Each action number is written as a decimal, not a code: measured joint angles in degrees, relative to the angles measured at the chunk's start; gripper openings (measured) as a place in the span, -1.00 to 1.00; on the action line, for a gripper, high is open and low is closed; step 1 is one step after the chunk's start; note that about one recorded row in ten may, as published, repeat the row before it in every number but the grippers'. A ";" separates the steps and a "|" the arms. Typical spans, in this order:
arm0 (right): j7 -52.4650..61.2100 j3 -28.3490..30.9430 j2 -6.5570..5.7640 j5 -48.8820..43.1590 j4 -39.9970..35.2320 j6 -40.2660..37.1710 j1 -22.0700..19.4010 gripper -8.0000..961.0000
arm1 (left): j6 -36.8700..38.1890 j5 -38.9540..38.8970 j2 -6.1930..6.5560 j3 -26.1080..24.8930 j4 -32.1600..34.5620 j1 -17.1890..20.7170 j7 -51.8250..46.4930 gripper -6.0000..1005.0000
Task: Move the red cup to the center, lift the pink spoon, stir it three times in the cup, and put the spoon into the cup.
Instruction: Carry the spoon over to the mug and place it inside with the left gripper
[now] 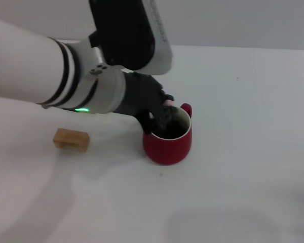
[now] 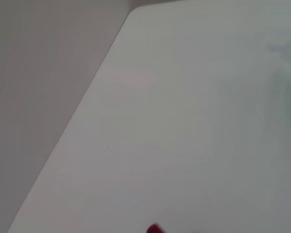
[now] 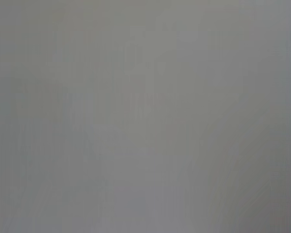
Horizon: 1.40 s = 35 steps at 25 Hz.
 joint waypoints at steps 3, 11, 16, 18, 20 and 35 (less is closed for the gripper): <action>0.00 0.00 0.00 0.00 0.00 -0.02 -0.05 -0.99 | 0.72 -1.07 0.00 1.14 -0.11 -0.09 0.04 -0.70; 0.00 0.00 0.00 0.00 0.00 -0.06 0.12 -0.98 | 0.09 -2.03 0.10 1.98 -2.12 1.10 -0.27 -0.70; 0.00 0.00 0.00 0.00 -0.01 -0.06 0.43 -0.98 | -1.31 -1.02 0.25 1.29 -3.07 2.22 -0.82 -0.70; 0.00 0.00 0.00 0.00 -0.03 -0.03 0.43 -0.98 | -1.76 -0.07 0.26 1.25 -3.35 2.45 -1.09 -0.70; 0.00 0.00 0.00 0.00 -0.07 0.02 0.42 -0.98 | -2.25 1.19 0.26 1.25 -3.62 2.51 -1.66 -0.70; 0.00 0.00 -0.07 0.12 -0.08 -0.02 0.39 -0.98 | -1.03 3.56 0.12 -0.17 -1.93 1.27 -2.30 -0.70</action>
